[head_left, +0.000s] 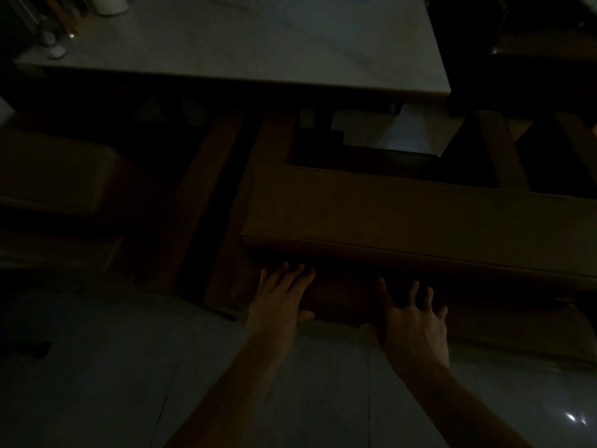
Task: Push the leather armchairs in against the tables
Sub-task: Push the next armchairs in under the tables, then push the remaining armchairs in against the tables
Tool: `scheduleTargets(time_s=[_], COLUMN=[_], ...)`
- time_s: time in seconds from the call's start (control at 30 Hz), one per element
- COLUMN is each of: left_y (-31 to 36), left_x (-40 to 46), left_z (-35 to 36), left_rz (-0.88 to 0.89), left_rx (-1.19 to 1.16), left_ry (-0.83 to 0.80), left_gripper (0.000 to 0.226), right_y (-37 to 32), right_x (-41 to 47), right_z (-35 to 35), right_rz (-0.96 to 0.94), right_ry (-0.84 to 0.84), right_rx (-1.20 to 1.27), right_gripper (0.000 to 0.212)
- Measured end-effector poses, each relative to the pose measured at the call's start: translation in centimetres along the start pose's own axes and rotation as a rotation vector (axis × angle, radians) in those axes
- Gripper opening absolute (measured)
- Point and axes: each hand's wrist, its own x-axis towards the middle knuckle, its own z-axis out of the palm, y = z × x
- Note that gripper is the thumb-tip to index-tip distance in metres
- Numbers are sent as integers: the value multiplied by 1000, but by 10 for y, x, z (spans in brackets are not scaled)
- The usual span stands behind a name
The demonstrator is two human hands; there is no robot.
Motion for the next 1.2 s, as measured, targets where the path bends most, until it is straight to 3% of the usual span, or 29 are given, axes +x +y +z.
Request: scheduleTargets(time_s=[0.4, 0.7, 0.87, 1.2], left_y=[0, 15, 23, 159], left_x=[1, 1, 1, -5], left_z=[-1, -23, -36, -66], left_rz=[-13, -40, -47, 68], left_rx=[6, 110, 128, 69], left_ry=[-30, -149, -231, -337], left_gripper=[75, 80, 84, 84], right_y=[0, 6, 24, 125], right_x=[-1, -7, -20, -88], right_z=[3, -7, -18, -48], right_rz=[10, -20, -48, 75], right_ry=[27, -39, -85, -37], right_rx=[30, 91, 247, 378], right_gripper=[87, 93, 89, 90])
